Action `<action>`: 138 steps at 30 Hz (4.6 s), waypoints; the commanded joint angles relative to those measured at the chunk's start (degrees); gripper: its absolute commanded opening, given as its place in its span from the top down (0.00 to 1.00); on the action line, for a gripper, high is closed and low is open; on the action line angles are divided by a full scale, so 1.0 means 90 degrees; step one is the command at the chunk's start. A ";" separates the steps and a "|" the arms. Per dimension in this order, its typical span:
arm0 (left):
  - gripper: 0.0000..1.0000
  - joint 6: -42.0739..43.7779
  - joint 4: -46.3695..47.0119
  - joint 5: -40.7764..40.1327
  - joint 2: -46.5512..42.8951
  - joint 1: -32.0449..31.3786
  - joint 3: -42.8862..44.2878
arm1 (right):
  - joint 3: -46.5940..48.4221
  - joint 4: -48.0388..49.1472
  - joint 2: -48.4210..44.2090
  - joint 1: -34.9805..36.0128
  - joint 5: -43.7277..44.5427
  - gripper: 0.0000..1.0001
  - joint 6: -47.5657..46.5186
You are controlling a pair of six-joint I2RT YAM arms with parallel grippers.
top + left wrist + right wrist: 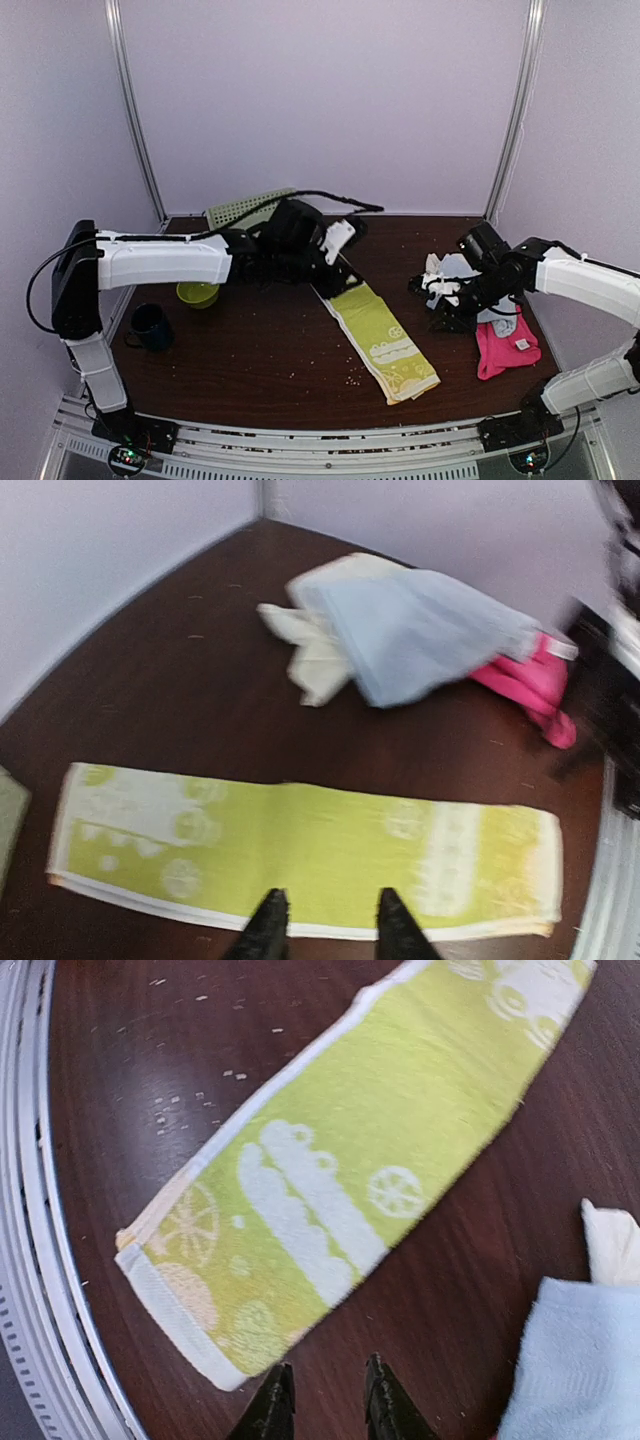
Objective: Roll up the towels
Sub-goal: Adjust the towel at the center of the board, then rotate the towel at the center of the board.
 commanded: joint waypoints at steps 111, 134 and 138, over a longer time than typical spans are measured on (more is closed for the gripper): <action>0.43 -0.4781 -0.2703 -0.2695 -0.3895 0.1140 -0.5187 | 0.2637 0.0086 0.4463 0.0103 0.1539 0.58 0.2518; 0.44 -0.4735 -0.2553 -0.2528 -0.3733 0.1149 -0.5425 | 0.2610 0.0212 0.4770 -0.0289 0.0652 0.59 0.2588; 0.43 -0.4695 -0.2516 -0.2506 -0.3608 0.1150 -0.5417 | 0.2600 0.0208 0.5015 -0.0292 0.0431 0.72 0.2525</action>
